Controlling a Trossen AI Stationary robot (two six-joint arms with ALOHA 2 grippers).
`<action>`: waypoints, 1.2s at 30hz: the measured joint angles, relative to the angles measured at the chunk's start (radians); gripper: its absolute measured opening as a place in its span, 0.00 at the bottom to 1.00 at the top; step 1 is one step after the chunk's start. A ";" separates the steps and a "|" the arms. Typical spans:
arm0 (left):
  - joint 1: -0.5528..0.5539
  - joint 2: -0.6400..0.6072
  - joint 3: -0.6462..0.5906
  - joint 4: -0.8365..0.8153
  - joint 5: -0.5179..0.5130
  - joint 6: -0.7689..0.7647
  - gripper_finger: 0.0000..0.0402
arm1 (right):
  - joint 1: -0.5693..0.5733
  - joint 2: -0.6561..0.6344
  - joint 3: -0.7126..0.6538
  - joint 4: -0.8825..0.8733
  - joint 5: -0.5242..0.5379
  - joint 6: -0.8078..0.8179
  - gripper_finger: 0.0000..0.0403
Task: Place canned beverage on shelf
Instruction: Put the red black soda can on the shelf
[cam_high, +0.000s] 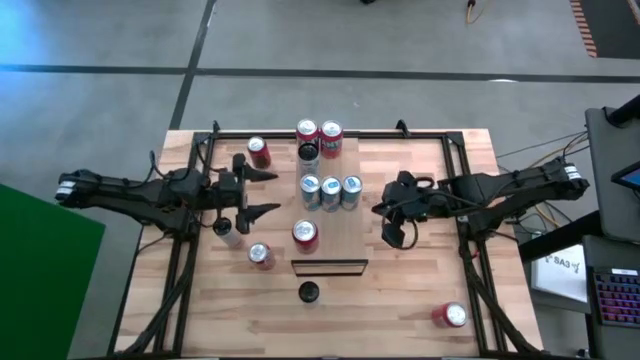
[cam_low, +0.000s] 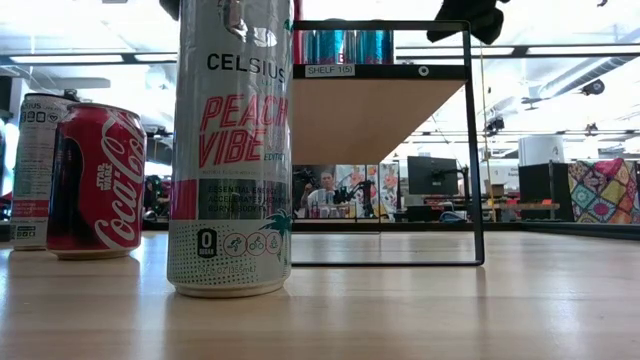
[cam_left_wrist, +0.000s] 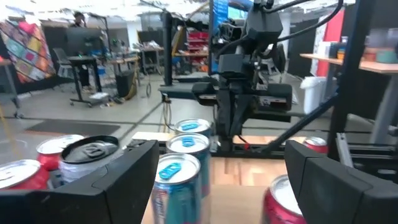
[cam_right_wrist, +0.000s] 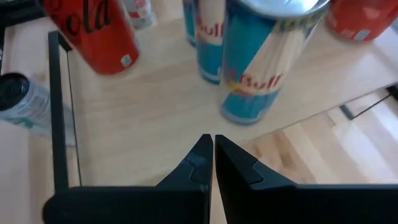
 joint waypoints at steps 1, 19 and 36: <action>-0.005 0.001 0.014 -0.022 0.000 -0.009 0.78 | 0.007 0.000 0.000 -0.012 0.000 0.014 0.02; -0.021 0.139 0.412 -0.829 -0.318 -0.364 0.78 | 0.116 0.000 0.000 -0.056 0.004 0.086 0.02; 0.206 0.294 0.624 -1.358 -0.346 -0.536 0.78 | 0.127 0.003 0.000 -0.052 0.004 0.056 0.02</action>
